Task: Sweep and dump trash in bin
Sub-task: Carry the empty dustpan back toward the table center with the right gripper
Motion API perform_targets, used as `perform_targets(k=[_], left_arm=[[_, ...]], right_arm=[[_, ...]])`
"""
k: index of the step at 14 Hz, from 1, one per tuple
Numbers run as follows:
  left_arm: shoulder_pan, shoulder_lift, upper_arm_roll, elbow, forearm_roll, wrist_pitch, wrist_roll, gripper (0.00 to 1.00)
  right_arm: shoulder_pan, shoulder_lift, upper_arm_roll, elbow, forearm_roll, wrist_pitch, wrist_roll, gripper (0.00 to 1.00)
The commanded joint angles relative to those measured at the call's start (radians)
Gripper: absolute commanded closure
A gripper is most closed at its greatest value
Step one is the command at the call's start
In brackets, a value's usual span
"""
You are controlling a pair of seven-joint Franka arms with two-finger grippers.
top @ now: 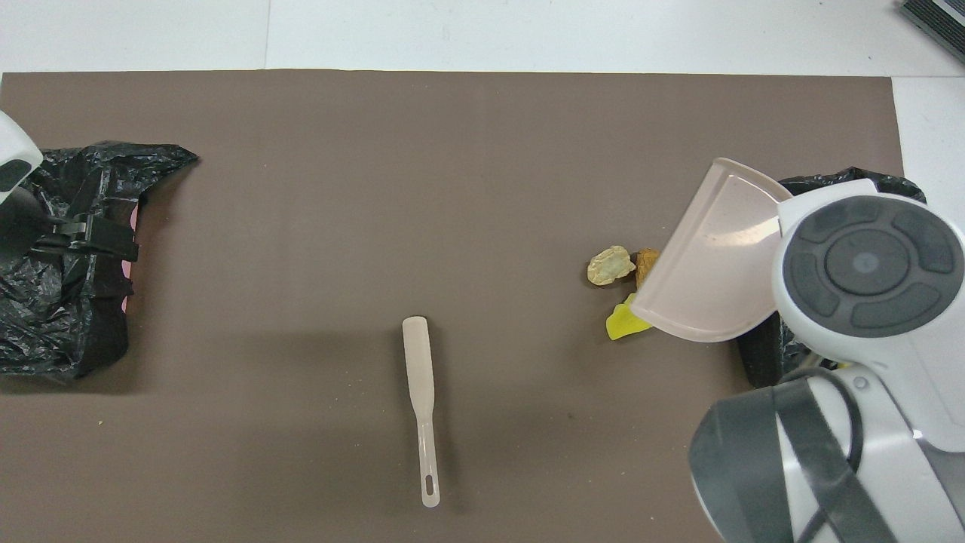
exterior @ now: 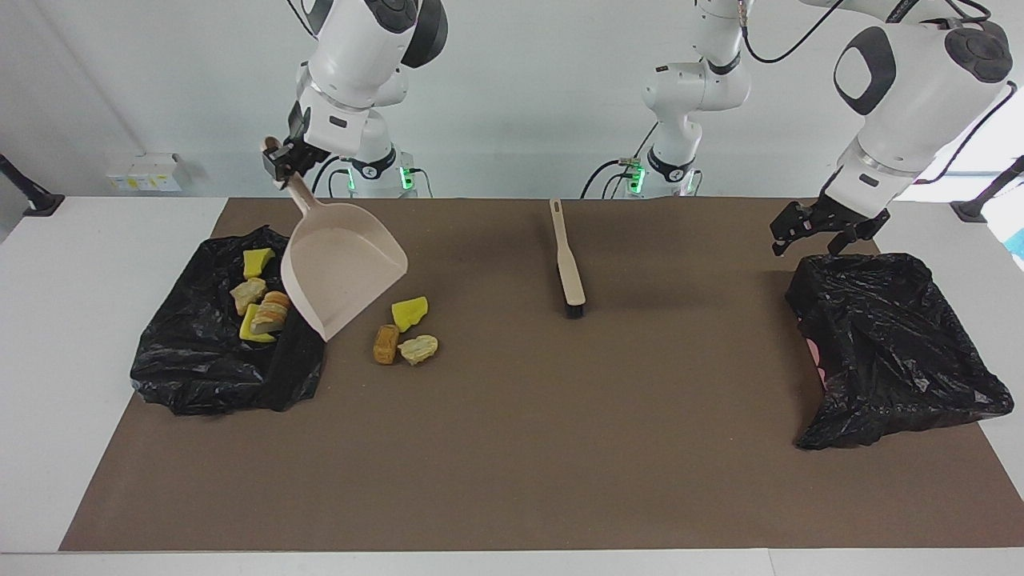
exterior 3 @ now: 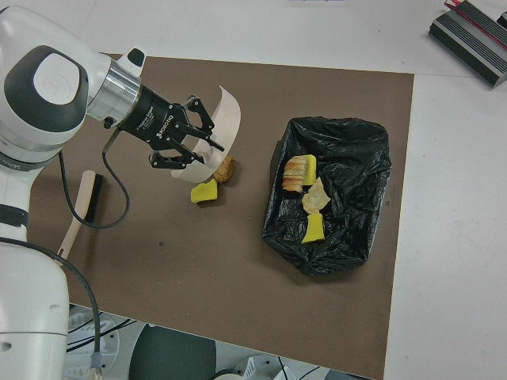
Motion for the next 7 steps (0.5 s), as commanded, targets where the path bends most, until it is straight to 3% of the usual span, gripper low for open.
perform_targets(k=[1,3,7], left_arm=[[-0.004,-0.025,0.007,-0.021,0.022,-0.013,0.011,0.00],[-0.002,-0.031,0.007,-0.023,0.022,-0.011,0.013,0.00],[0.000,-0.025,0.007,-0.017,0.021,0.004,0.003,0.00]], right_arm=[[0.045,0.104,0.004,0.053,0.146,0.090,0.348,1.00],[0.128,0.204,0.005,0.114,0.184,0.164,0.570,1.00],[0.251,0.465,0.005,0.349,0.190,0.279,0.899,1.00]])
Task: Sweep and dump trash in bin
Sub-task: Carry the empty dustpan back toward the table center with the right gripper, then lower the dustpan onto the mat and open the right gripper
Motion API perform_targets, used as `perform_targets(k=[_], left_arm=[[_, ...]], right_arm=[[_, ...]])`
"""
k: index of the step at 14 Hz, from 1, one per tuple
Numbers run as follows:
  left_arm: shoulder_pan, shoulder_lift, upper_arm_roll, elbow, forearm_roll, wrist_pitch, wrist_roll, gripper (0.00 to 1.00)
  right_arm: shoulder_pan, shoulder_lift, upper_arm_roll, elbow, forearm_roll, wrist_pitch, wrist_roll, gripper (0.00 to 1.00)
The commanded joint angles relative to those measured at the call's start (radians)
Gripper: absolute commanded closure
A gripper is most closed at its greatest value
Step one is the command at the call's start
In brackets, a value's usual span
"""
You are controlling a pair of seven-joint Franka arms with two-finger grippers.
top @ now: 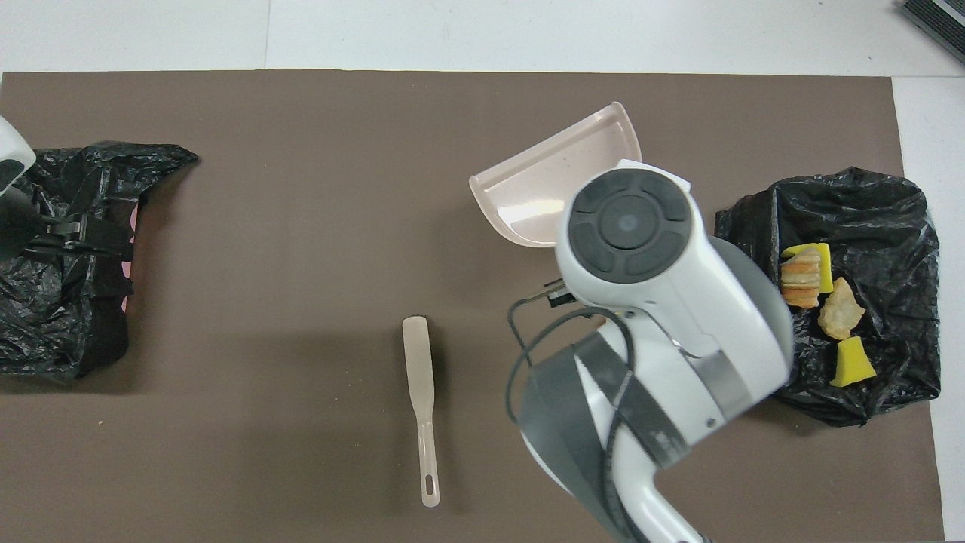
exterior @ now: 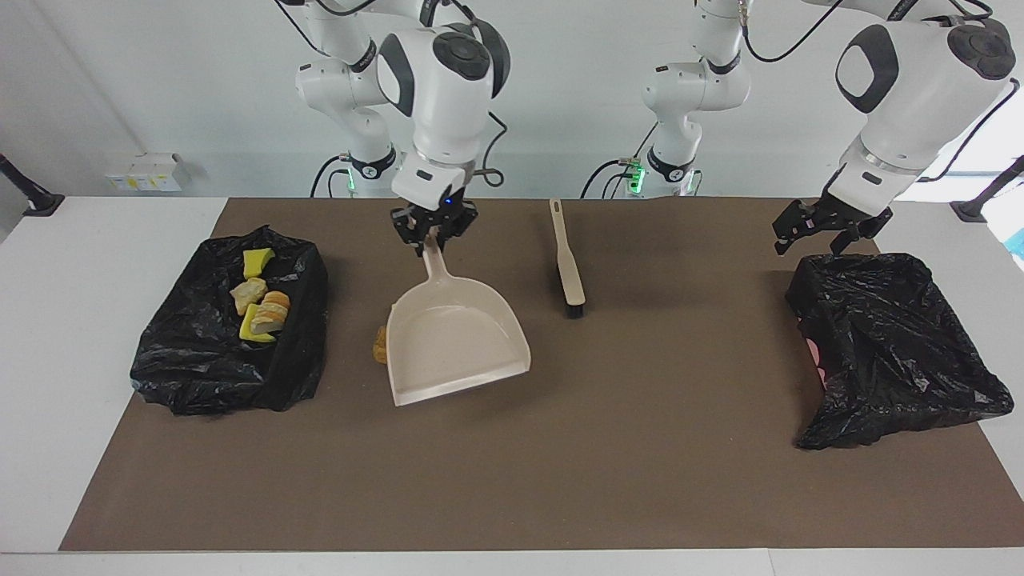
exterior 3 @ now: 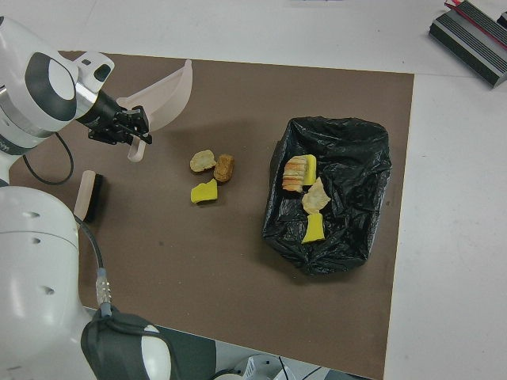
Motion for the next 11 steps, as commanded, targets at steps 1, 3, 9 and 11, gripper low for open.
perform_targets(k=[1,3,9,11], left_arm=[[-0.001,-0.018,0.003,-0.017,0.020,0.004,0.002,0.00],[0.000,-0.018,0.005,-0.015,0.020,0.004,0.001,0.00],[0.000,-0.018,0.005,-0.015,0.020,0.004,0.001,0.00],[0.000,-0.018,0.006,-0.015,0.020,0.004,0.001,0.00]], right_arm=[[0.037,0.192,0.001,0.223,0.023,0.040,0.160,1.00],[0.070,0.298,0.002,0.292,0.067,0.135,0.259,1.00],[0.136,0.479,0.001,0.358,0.117,0.297,0.406,1.00],[0.136,0.479,0.001,0.337,0.127,0.299,0.412,1.00]])
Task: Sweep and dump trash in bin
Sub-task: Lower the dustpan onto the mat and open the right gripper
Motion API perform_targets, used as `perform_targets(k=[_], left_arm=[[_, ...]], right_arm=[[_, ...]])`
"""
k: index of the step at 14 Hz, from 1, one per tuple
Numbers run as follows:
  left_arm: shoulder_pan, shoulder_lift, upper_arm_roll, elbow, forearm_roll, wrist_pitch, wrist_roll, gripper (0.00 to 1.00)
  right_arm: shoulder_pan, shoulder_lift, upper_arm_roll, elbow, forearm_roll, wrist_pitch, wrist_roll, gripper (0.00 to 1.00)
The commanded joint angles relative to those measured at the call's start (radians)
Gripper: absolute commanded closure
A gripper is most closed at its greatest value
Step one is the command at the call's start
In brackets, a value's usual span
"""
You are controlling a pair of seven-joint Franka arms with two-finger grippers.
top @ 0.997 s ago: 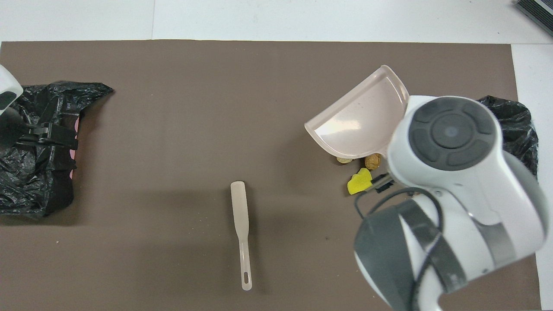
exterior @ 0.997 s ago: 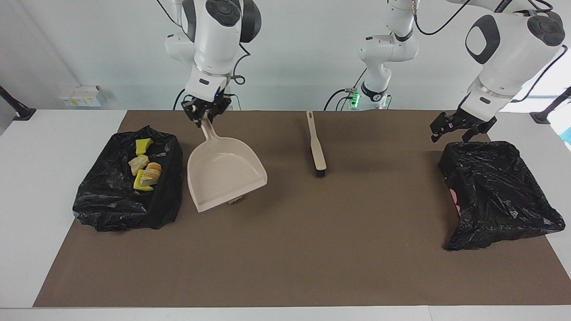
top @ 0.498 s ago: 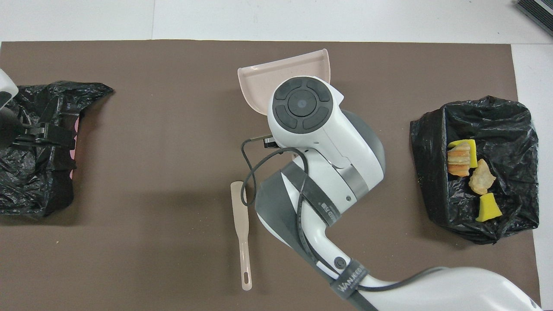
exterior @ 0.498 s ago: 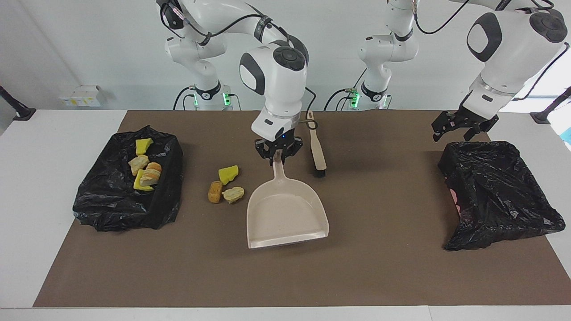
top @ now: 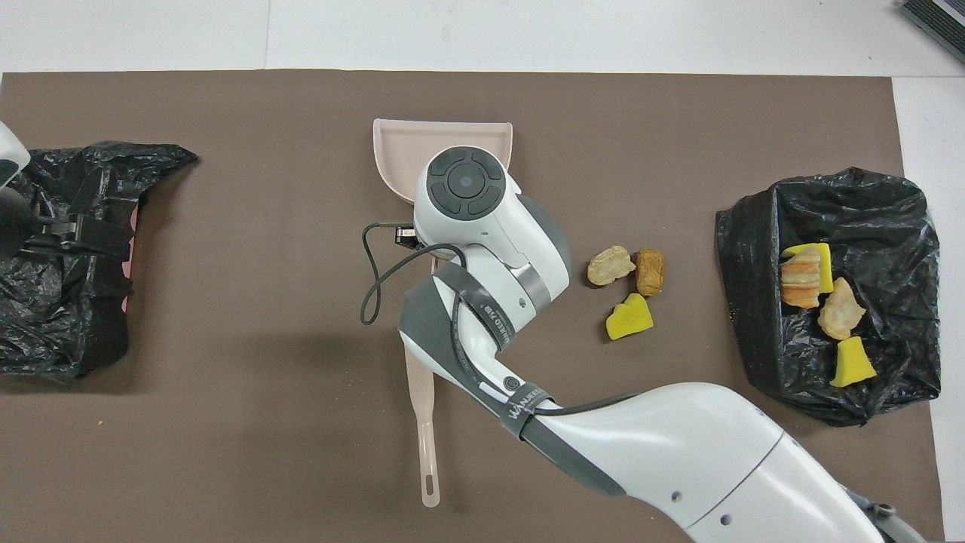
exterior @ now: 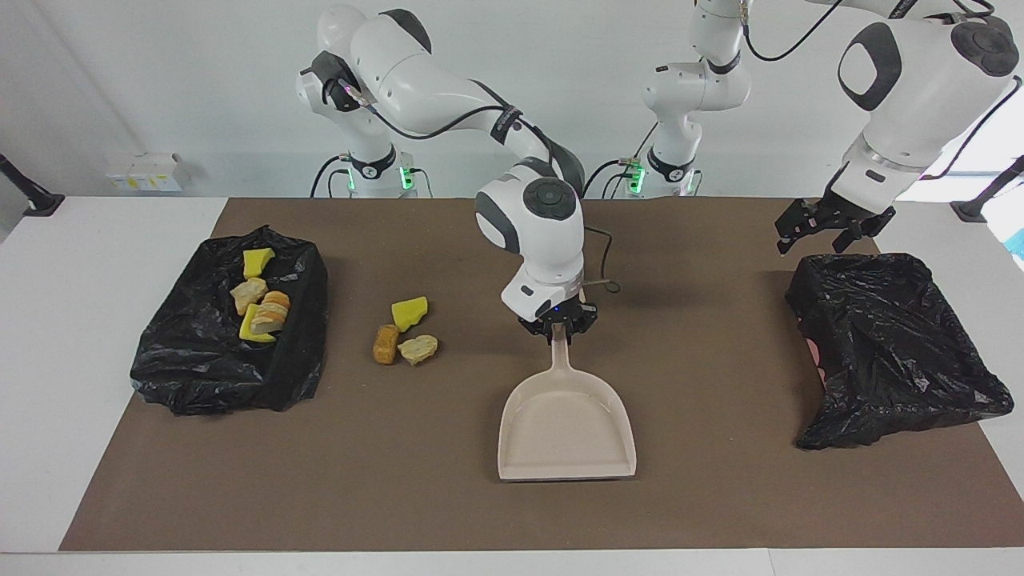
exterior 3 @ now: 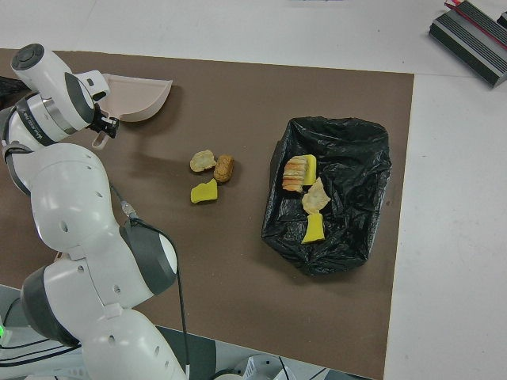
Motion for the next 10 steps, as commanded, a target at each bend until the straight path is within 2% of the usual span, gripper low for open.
perform_targets(k=[1,3,4,6,7,10], left_arm=[[0.000,-0.017,0.004,-0.015,0.020,0.004,0.002,0.00],[0.000,-0.017,0.006,-0.015,0.020,0.004,0.001,0.00],[0.000,-0.017,0.007,-0.015,0.020,0.004,0.001,0.00],[0.000,-0.017,0.007,-0.015,0.020,0.004,0.002,0.00],[0.000,-0.017,0.007,-0.015,0.020,0.004,0.001,0.00],[0.000,-0.017,0.007,-0.015,0.020,0.004,0.002,0.00]], right_arm=[[0.008,0.010,0.003,0.003,0.025,0.009,0.017,1.00],[0.005,0.015,0.003,-0.001,0.029,0.037,0.017,1.00],[0.004,0.012,0.003,-0.003,0.037,0.051,0.018,0.88],[0.013,-0.005,0.000,-0.053,-0.011,0.056,0.014,0.05],[0.012,-0.007,0.001,-0.052,-0.028,0.053,0.011,0.00],[-0.013,-0.085,0.004,-0.061,-0.006,-0.031,0.000,0.00]])
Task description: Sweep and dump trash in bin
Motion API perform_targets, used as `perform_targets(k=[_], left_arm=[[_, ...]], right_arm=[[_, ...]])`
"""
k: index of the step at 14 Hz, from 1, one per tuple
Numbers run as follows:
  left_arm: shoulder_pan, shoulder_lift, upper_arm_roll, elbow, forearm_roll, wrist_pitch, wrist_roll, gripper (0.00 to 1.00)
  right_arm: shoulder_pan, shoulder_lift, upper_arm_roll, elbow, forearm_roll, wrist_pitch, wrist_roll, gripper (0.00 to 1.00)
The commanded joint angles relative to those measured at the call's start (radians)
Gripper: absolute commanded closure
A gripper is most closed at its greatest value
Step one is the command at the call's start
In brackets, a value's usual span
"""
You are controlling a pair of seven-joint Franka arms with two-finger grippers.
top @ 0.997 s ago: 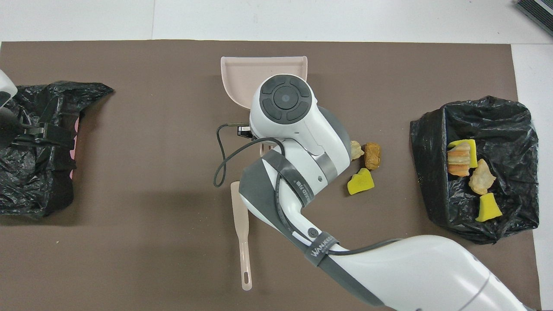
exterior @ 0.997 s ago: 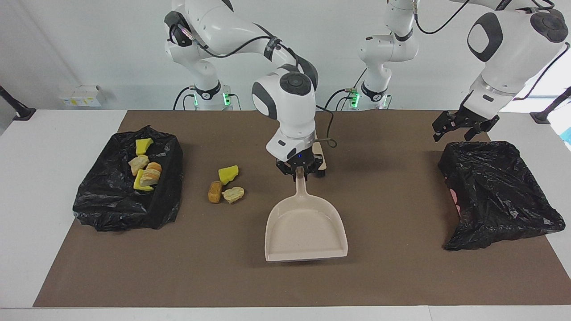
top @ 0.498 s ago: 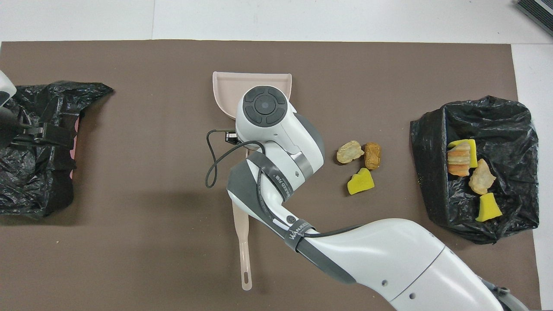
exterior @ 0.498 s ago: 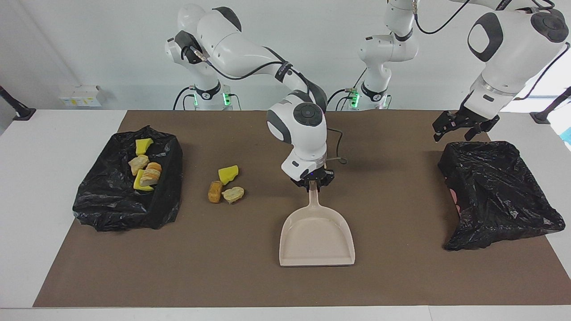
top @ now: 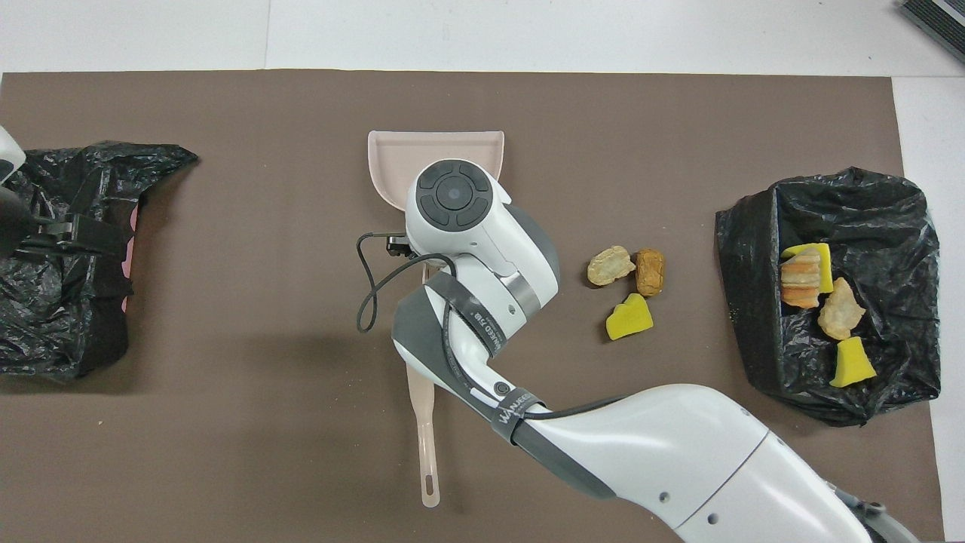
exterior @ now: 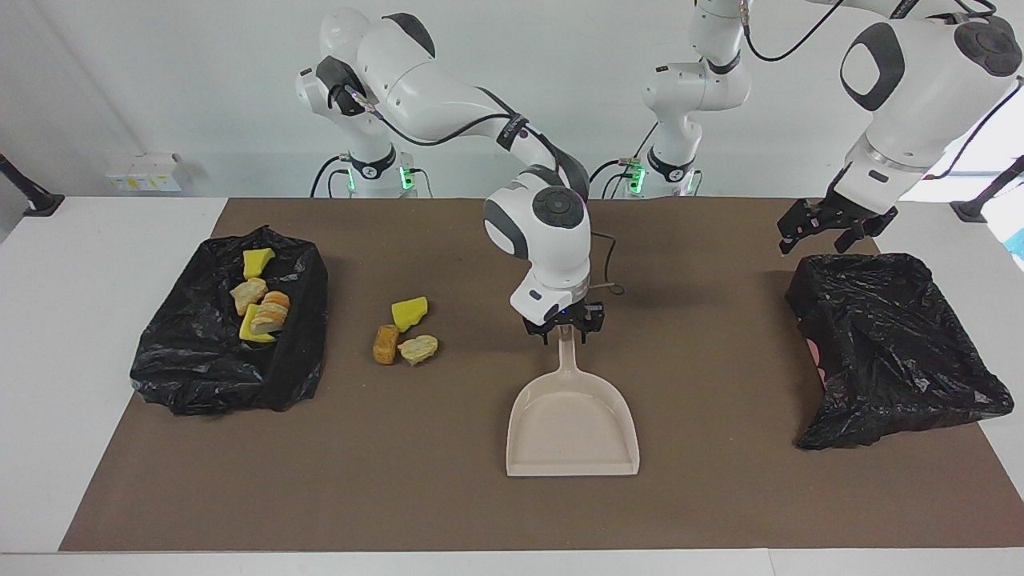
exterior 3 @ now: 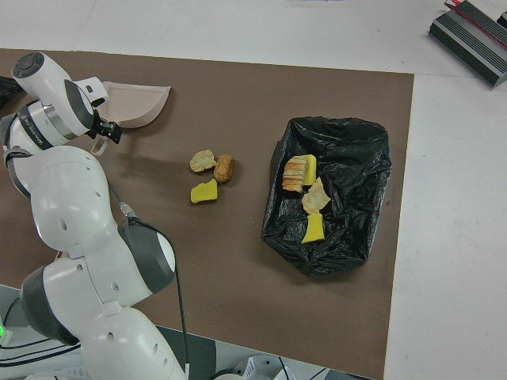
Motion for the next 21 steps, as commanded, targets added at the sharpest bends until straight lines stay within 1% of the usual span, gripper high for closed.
perform_targets(k=[1,2,3,4,5,6,7,9,10,11,13,14,15,21], left_arm=[[0.000,-0.017,0.002,-0.015,0.020,0.004,0.002,0.00],[0.000,-0.017,0.002,-0.015,0.020,0.004,0.002,0.00],[0.000,-0.017,0.002,-0.015,0.020,0.004,0.001,0.00],[0.000,-0.017,0.002,-0.015,0.020,0.004,0.001,0.00],[0.000,-0.017,0.002,-0.015,0.020,0.004,0.002,0.00],[0.000,-0.017,0.002,-0.015,0.020,0.004,0.002,0.00],[-0.002,-0.017,0.002,-0.015,0.020,0.004,0.001,0.00],[0.000,-0.017,0.002,-0.015,0.020,0.004,0.001,0.00],[0.000,-0.017,0.002,-0.015,0.020,0.004,0.001,0.00],[0.000,-0.017,0.002,-0.015,0.020,0.004,0.001,0.00],[0.000,-0.017,0.002,-0.015,0.020,0.004,0.001,0.00],[0.000,-0.017,0.002,-0.015,0.020,0.004,0.001,0.00],[0.000,-0.017,0.002,-0.015,0.020,0.004,0.001,0.00],[0.000,-0.017,0.002,-0.015,0.020,0.004,0.002,0.00]], right_arm=[[-0.034,-0.109,0.017,-0.045,0.041,-0.105,-0.003,0.00],[-0.036,-0.144,0.025,-0.057,0.081,-0.147,-0.007,0.00],[-0.033,-0.202,0.025,-0.107,0.098,-0.162,-0.004,0.00],[-0.033,-0.274,0.026,-0.181,0.121,-0.164,-0.007,0.00],[-0.023,-0.349,0.026,-0.268,0.172,-0.159,-0.008,0.00],[-0.011,-0.394,0.028,-0.334,0.222,-0.143,-0.011,0.00],[0.019,-0.425,0.028,-0.387,0.247,-0.118,-0.020,0.00],[0.047,-0.492,0.030,-0.506,0.284,-0.068,-0.071,0.00],[0.081,-0.514,0.030,-0.566,0.301,-0.035,-0.073,0.00],[0.113,-0.512,0.030,-0.620,0.303,0.018,-0.065,0.00],[0.168,-0.506,0.028,-0.747,0.303,0.183,-0.068,0.00],[0.170,-0.515,0.028,-0.805,0.301,0.227,-0.076,0.00],[0.173,-0.525,0.030,-0.832,0.301,0.235,-0.100,0.00],[0.193,-0.529,0.030,-0.837,0.301,0.226,-0.096,0.00]])
